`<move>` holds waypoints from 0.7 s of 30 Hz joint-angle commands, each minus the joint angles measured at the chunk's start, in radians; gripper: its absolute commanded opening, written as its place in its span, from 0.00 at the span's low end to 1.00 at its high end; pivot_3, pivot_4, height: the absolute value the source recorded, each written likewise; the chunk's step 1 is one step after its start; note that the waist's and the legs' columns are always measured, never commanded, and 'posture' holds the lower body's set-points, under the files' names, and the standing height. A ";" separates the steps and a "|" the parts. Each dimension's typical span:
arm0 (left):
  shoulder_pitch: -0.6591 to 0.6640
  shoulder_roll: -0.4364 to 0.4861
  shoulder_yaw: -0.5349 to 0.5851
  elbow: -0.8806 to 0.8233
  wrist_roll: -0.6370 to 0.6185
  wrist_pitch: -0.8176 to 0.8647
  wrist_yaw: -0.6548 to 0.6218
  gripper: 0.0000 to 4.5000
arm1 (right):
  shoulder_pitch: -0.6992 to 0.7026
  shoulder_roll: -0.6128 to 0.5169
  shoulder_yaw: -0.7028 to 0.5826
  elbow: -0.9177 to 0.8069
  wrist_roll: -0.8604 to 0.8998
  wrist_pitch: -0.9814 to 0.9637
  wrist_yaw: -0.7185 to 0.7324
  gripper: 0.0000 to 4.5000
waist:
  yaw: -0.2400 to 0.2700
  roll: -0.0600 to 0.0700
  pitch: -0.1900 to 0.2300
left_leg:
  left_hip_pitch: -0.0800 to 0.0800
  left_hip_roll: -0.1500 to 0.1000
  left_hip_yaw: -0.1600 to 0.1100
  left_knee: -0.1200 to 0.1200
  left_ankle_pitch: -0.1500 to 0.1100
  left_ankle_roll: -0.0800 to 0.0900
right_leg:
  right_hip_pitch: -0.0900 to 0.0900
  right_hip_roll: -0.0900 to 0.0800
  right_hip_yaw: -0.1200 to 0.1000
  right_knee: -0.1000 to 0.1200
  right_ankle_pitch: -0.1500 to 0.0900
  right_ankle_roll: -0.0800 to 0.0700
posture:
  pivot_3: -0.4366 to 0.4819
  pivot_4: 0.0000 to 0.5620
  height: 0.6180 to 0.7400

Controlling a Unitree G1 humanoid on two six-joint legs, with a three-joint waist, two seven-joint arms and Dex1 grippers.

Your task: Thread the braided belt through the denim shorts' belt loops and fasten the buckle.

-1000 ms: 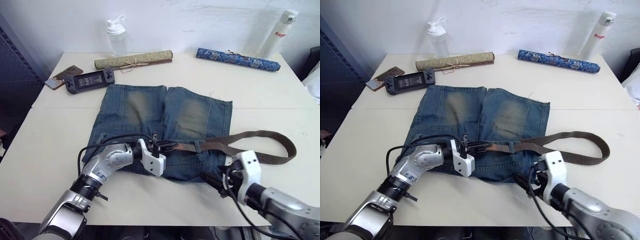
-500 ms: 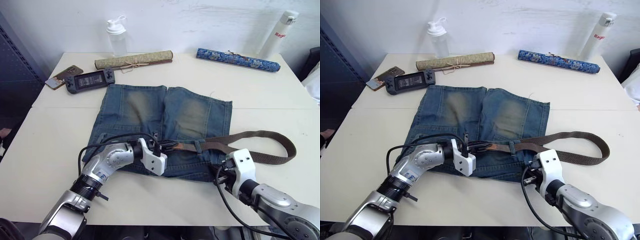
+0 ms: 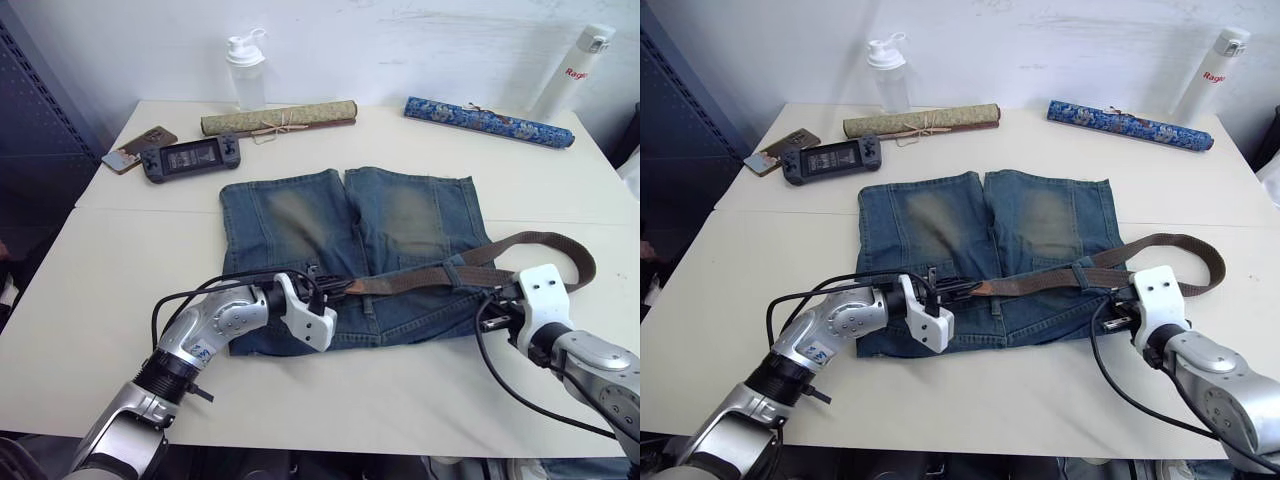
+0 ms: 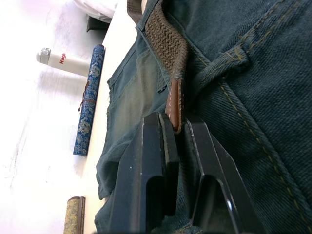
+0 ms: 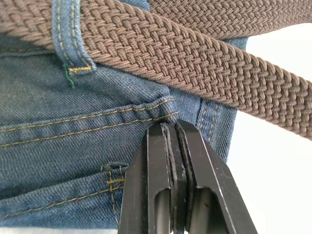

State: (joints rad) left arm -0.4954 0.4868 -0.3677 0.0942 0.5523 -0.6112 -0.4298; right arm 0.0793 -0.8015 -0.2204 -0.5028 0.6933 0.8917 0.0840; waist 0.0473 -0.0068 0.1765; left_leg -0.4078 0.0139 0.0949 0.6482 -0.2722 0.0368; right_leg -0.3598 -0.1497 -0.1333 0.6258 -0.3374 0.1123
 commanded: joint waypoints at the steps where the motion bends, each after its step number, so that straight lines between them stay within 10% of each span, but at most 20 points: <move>1: -0.004 0.000 0.010 -0.023 0.007 0.003 0.019 0.03 | -0.016 0.055 -0.062 -0.051 0.042 0.049 -0.003 0.02 | 0.000 0.000 0.000 | 0.000 0.000 0.000 0.000 0.000 0.000 | 0.000 0.000 0.000 0.000 0.000 0.000 | 0.48 0.27 0.82; 5: -0.006 -0.003 0.007 -0.021 0.010 0.003 0.024 0.03 | -0.033 0.133 -0.192 -0.101 0.197 0.127 -0.018 0.23 | 0.000 0.000 0.000 | 0.000 0.000 0.000 0.000 0.000 0.000 | 0.000 0.000 0.000 0.000 0.000 0.000 | 0.48 0.27 0.82; 12: -0.001 -0.011 0.019 -0.024 0.004 -0.010 0.060 0.03 | -0.006 0.087 -0.369 -0.119 0.948 0.132 -0.154 0.98 | -0.001 0.001 0.001 | 0.000 0.001 0.000 -0.001 -0.003 0.005 | 0.000 -0.001 0.001 0.000 0.000 0.000 | 0.48 0.27 0.82; 15: 0.007 -0.013 0.038 -0.033 -0.010 -0.026 0.099 0.03 | 0.026 0.041 -0.274 -0.140 1.219 0.023 -0.282 0.98 | -0.003 0.000 0.002 | 0.000 0.001 -0.001 0.000 -0.003 0.005 | 0.000 -0.002 0.001 -0.001 0.000 0.000 | 0.48 0.27 0.82; 21: 0.009 -0.011 0.066 -0.053 -0.018 -0.053 0.145 0.03 | 0.006 0.332 0.015 -0.149 1.279 -0.244 -0.573 0.98 | -0.021 -0.002 0.002 | 0.000 0.002 0.000 -0.001 -0.003 0.004 | 0.000 -0.001 0.001 0.000 0.000 0.000 | 0.48 0.27 0.82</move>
State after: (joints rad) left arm -0.4915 0.4799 -0.3230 0.0855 0.5528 -0.6494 -0.3095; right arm 0.0976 -0.4911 -0.2439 -0.6305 1.9384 0.7164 -0.4161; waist 0.0259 -0.0090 0.1789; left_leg -0.4080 0.0161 0.0947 0.6474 -0.2745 0.0391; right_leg -0.3601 -0.1506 -0.1326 0.6263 -0.3374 0.1122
